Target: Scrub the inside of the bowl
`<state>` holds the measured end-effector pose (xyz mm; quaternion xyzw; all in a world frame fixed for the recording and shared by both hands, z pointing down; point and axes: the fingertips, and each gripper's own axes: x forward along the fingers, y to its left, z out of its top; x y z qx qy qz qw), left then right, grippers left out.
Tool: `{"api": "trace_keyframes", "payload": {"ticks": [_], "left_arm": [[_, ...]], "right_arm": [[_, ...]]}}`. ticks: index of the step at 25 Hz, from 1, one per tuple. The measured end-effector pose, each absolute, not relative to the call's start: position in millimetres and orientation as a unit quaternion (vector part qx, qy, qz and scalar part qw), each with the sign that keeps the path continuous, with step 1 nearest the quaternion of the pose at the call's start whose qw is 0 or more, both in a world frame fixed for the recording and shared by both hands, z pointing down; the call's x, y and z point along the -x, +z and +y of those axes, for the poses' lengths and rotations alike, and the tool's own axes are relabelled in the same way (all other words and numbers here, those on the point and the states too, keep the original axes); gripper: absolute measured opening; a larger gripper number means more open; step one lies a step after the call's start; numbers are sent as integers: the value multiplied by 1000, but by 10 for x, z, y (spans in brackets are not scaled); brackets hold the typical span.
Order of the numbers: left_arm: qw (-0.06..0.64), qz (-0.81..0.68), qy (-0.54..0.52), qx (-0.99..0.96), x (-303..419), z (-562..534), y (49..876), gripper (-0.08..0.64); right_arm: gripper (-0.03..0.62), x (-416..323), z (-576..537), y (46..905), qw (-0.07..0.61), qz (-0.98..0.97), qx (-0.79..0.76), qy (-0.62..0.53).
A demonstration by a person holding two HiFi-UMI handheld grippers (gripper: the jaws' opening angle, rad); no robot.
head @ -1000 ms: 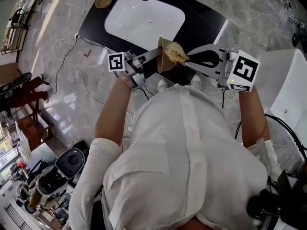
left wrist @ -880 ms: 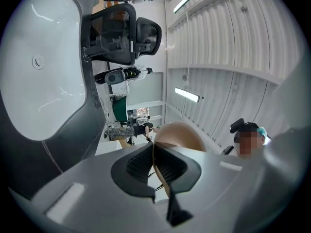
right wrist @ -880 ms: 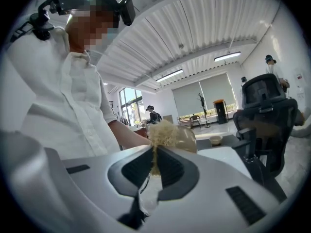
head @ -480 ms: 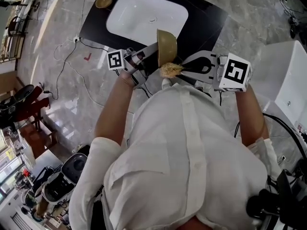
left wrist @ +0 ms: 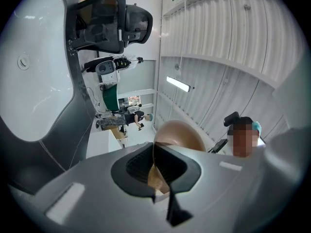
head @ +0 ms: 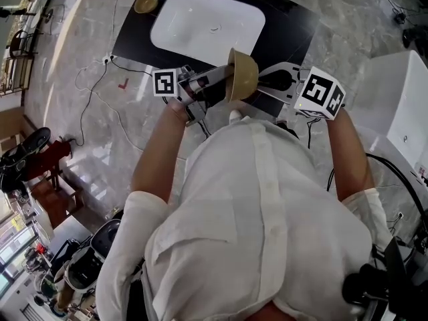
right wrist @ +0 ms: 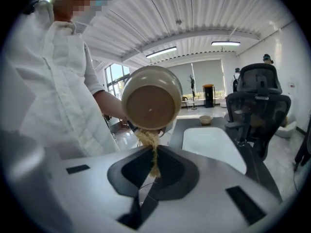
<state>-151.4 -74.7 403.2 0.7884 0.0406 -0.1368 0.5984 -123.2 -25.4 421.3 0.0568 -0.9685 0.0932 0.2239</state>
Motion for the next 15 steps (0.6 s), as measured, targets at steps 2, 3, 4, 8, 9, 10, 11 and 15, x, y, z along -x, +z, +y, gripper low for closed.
{"api": "trace_keyframes", "payload": {"ticks": [2,3,4,8,9,10,11,15], "left_arm": [[592,48,-121,-795,1460,-705,4036,17],[589,51,-113,-799,1425,-681,4033,17],[587,52,-106,-801,1393,-659,4034,17],[580,51,-76,-810,1364,-618,4132,17],[577,49,-65,-813,1360,-607,4176,17],[577,48,-58,-814,1344,-594,4206,17],[579,48,-56,-812,1319,-586,4219,17],[593,32,-69,-802,1247,-643,4259,17]], "right_arm": [[25,1158,-346,4244,233,-964,-80,94],[25,1111,-386,4244,238,-962,-91,94],[25,1062,-420,4235,243,-960,-101,94],[25,932,-580,4147,235,-957,-141,95],[25,911,-617,4103,224,-958,-147,98],[25,886,-648,4044,210,-961,-152,102],[25,858,-671,3973,195,-963,-154,105],[25,758,-659,3677,141,-973,-146,107]]}}
